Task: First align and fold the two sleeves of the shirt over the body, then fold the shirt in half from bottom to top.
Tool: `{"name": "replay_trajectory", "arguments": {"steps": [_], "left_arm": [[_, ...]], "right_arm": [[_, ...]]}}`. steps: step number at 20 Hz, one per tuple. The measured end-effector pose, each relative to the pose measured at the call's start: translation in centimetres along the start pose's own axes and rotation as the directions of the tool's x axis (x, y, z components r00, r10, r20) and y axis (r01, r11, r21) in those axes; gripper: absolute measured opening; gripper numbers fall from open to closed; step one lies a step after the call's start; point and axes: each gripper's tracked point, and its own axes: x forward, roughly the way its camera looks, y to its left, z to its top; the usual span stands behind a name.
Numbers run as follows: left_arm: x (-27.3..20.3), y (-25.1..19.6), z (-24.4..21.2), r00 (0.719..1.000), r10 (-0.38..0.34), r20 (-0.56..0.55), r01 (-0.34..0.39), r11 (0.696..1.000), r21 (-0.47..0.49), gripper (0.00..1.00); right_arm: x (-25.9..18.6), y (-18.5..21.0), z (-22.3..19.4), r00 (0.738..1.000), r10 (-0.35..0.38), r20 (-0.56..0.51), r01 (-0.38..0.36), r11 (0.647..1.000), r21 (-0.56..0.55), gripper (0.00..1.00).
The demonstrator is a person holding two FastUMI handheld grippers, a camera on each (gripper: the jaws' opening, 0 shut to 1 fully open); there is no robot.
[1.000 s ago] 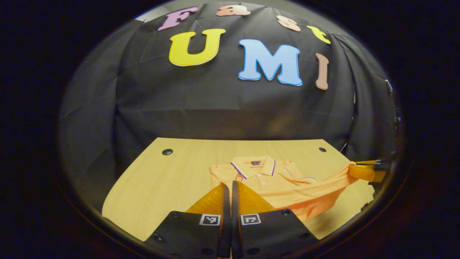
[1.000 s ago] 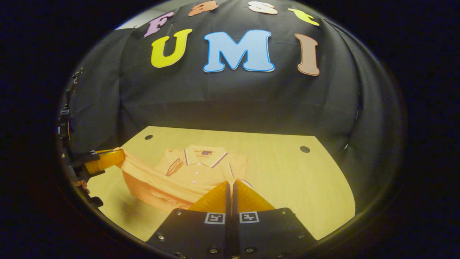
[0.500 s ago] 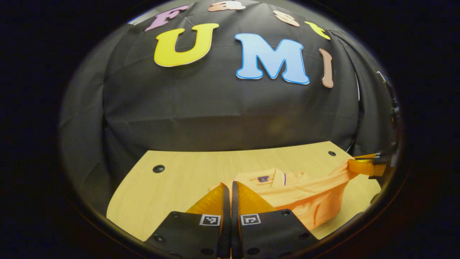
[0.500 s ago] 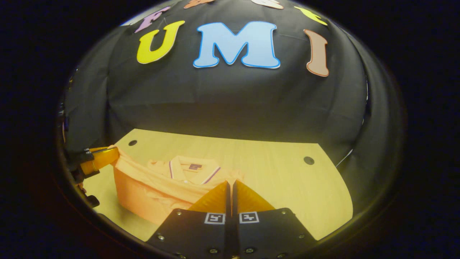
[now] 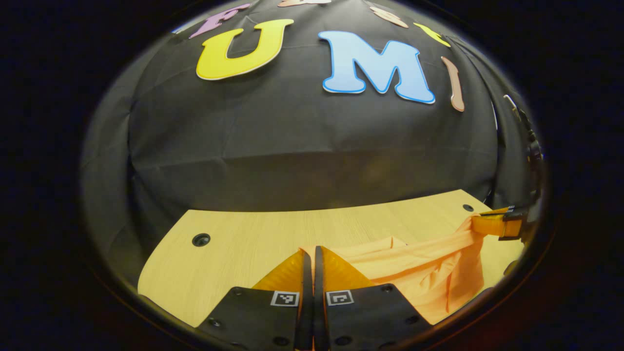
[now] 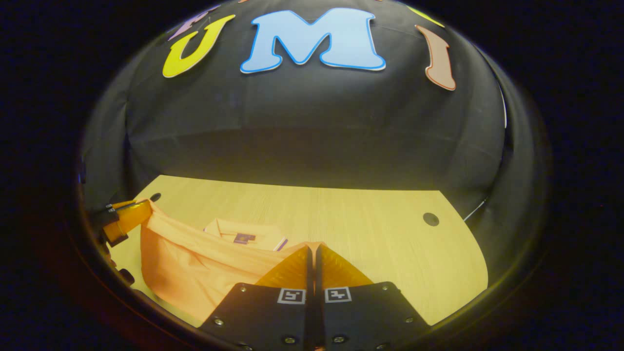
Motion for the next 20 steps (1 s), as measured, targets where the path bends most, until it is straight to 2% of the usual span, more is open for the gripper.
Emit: {"name": "replay_trajectory", "arguments": {"steps": [7,16,19,20], "left_arm": [[3.3,1.2,-1.9,1.0,0.003,-0.012,-0.003,0.999,0.034,0.06],[5.1,1.7,-5.7,0.995,0.02,-0.096,-0.016,0.999,0.041,0.07],[4.9,1.4,-5.9,0.994,0.025,-0.11,-0.02,0.999,0.047,0.1],[4.8,1.4,-5.7,0.994,0.028,-0.105,-0.023,0.999,0.049,0.15]], "right_arm": [[4.8,0.3,0.3,0.999,-0.045,-0.007,0.045,0.999,0.01,0.0],[6.7,1.0,-1.9,0.997,-0.053,-0.058,0.052,0.998,-0.019,0.02],[6.8,1.1,-2.2,0.997,-0.047,-0.068,0.045,0.999,-0.03,0.05],[6.7,1.2,-2.3,0.997,-0.042,-0.072,0.04,0.999,-0.034,0.05]]}}
